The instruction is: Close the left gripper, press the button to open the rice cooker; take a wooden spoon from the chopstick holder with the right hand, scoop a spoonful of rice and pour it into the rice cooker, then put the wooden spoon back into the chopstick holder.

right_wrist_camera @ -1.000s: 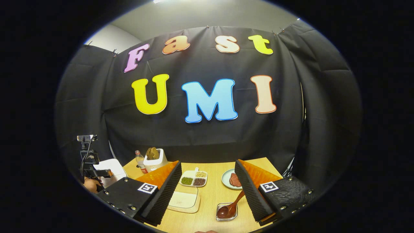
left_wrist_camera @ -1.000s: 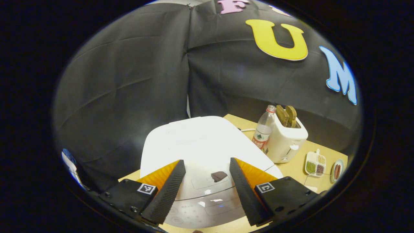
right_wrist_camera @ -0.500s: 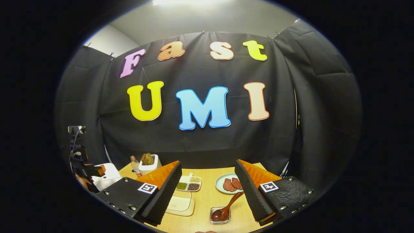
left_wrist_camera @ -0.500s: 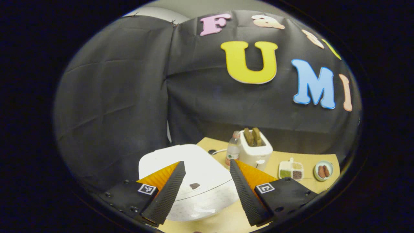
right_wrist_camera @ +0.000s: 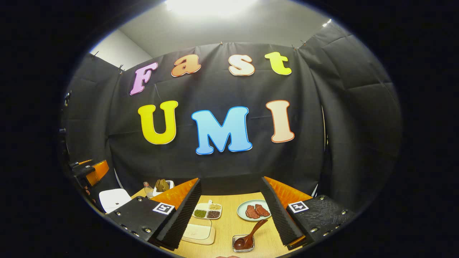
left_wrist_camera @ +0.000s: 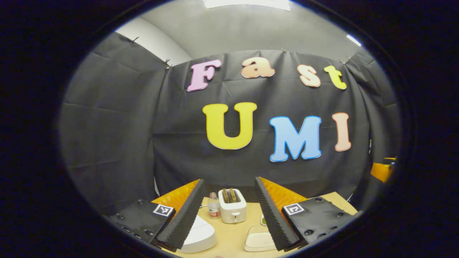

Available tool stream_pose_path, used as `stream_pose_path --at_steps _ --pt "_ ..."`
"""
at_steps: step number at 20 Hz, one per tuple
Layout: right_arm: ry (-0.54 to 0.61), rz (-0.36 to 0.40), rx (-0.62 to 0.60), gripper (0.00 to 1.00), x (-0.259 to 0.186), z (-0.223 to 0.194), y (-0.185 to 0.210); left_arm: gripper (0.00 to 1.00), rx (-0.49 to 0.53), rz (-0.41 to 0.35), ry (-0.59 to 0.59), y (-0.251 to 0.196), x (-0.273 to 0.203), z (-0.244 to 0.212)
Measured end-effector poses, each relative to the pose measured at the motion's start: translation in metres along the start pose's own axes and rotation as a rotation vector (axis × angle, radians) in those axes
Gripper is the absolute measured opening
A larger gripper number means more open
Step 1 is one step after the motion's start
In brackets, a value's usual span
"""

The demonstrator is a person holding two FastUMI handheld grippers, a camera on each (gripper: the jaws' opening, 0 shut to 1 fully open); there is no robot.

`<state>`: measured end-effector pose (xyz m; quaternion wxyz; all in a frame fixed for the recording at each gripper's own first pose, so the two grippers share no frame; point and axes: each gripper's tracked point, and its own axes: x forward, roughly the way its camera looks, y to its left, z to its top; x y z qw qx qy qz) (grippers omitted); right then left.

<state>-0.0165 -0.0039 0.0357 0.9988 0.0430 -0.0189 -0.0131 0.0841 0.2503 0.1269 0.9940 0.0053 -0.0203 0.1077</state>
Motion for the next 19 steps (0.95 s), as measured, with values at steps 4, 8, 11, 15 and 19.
stream_pose_path --at_steps 4,8,11,15,19 --pt "-0.014 -0.001 0.010 0.99 -0.015 0.001 0.005 0.96 0.036 -0.063 -0.049 -0.034 -0.023 0.012" --pt "-0.018 -0.020 -0.006 0.99 -0.018 -0.001 0.009 0.94 0.027 -0.108 -0.032 -0.043 -0.023 0.008" --pt "-0.010 -0.030 -0.005 0.99 -0.020 -0.002 0.017 0.94 0.015 -0.118 -0.020 -0.039 -0.018 0.004" --pt "-0.019 -0.058 -0.018 0.99 -0.021 0.002 0.024 0.94 -0.016 -0.133 -0.008 -0.024 -0.011 -0.001" --pt "-0.022 -0.051 -0.033 0.99 -0.020 0.004 0.041 0.94 -0.043 -0.155 0.008 -0.017 -0.003 -0.001"
